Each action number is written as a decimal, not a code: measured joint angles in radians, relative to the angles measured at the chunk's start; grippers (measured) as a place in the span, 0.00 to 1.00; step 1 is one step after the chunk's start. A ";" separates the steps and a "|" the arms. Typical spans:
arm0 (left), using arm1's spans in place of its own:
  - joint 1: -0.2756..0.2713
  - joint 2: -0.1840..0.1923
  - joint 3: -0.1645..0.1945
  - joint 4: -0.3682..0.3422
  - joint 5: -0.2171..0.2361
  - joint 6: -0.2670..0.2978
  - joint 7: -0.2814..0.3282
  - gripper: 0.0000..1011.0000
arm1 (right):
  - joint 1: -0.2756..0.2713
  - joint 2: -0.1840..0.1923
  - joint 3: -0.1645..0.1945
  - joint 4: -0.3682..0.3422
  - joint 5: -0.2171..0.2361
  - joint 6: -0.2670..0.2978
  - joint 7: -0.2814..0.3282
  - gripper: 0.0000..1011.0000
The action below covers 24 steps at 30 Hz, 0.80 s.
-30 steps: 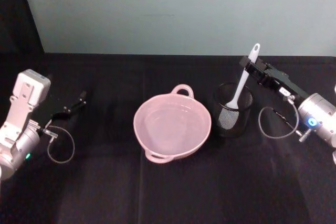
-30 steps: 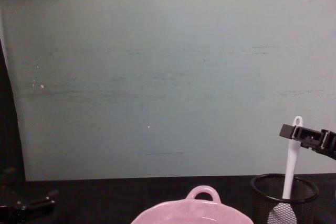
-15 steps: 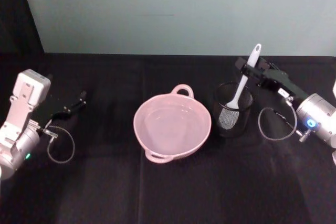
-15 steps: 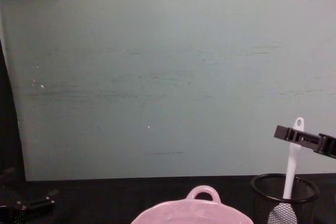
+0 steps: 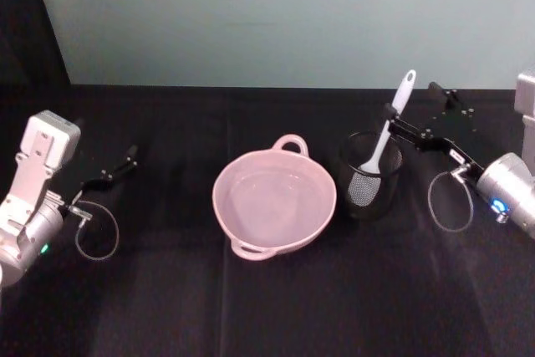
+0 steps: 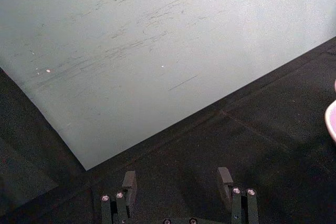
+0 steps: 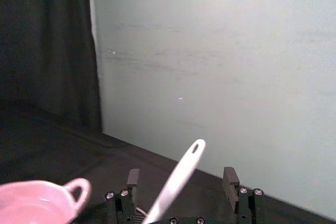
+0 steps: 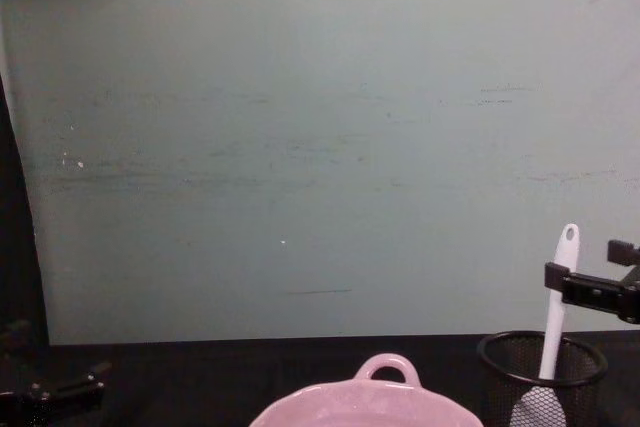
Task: Use the one hand to pick up the spoon and stir the clear water in the bowl.
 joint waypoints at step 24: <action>0.000 0.000 0.000 0.000 0.000 0.000 0.000 1.00 | -0.272 -0.006 0.195 -0.159 -0.089 -0.154 -0.262 0.99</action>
